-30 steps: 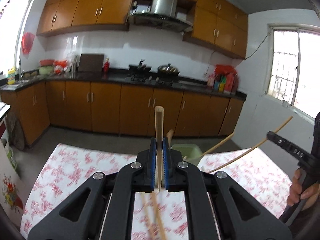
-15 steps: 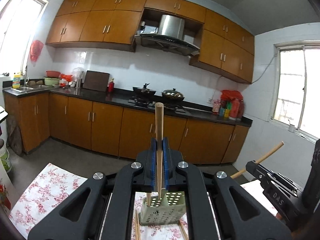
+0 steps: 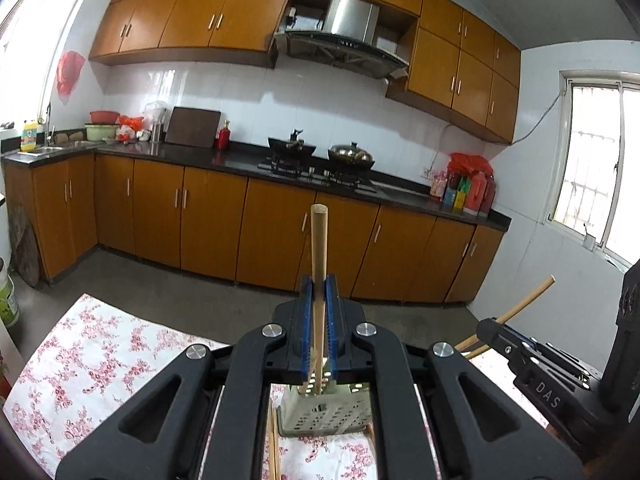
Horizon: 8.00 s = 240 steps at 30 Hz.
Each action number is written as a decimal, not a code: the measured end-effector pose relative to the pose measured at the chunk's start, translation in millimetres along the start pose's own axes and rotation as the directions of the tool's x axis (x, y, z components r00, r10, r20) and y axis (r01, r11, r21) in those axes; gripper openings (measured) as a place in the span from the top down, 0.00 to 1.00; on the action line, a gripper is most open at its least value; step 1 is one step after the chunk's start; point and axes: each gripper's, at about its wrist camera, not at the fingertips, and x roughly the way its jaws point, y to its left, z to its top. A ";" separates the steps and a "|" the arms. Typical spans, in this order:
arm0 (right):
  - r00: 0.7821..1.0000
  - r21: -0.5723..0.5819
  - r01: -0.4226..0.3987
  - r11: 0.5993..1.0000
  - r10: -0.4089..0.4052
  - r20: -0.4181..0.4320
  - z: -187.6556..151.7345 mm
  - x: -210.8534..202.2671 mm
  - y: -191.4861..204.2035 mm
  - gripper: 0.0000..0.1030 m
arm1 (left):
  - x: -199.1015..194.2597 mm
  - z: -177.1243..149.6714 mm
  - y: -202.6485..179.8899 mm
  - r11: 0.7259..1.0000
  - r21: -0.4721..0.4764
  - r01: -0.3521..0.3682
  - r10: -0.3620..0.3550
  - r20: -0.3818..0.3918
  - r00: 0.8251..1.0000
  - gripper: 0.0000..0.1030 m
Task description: Organize utensils
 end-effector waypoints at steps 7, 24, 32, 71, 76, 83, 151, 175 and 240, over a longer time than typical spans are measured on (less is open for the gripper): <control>0.999 0.027 0.019 0.999 -0.020 0.033 0.3 -16.9 -9.2 0.85 | -12.8 4.2 4.0 1.000 -0.011 0.001 -0.001 0.002 1.000 0.93; 0.954 0.113 0.242 0.964 -0.214 -0.211 -100.6 -31.7 -101.8 0.77 | -44.7 -47.5 53.0 0.990 0.019 -0.140 0.142 -0.086 0.986 0.83; 0.892 0.095 0.205 0.974 -0.146 -0.428 -176.4 29.2 -89.3 0.78 | -7.6 -118.7 84.0 0.982 0.042 -0.182 0.186 -0.322 0.928 0.83; 0.850 0.037 0.331 0.943 -0.281 -0.446 -198.4 40.2 -110.9 0.93 | 49.3 -197.2 63.9 0.980 0.160 -0.120 0.189 -0.535 0.823 0.93; 0.858 0.021 0.305 0.952 -0.265 -0.441 -200.4 40.2 -100.9 0.93 | 51.8 -189.2 92.4 0.975 0.143 -0.172 0.222 -0.529 0.819 0.93; 0.861 0.001 0.309 0.951 -0.279 -0.425 -203.1 39.1 -92.8 0.92 | 50.3 -189.6 98.2 0.973 0.164 -0.164 0.226 -0.510 0.830 0.92; 0.921 0.011 0.296 0.955 -0.282 -0.269 -165.6 -22.2 -85.2 0.93 | -6.4 -165.5 80.5 0.974 0.166 -0.152 0.211 -0.437 0.874 0.93; 0.961 0.049 0.243 0.969 -0.234 -0.146 -118.6 -47.2 -81.4 0.92 | -46.8 -76.6 62.5 0.991 0.092 -0.100 0.118 -0.219 0.969 0.93; 0.965 0.120 0.262 0.958 -0.260 -0.037 -112.3 -85.9 -114.7 0.93 | -48.8 -74.6 60.9 0.992 0.087 -0.088 0.104 -0.211 0.972 0.93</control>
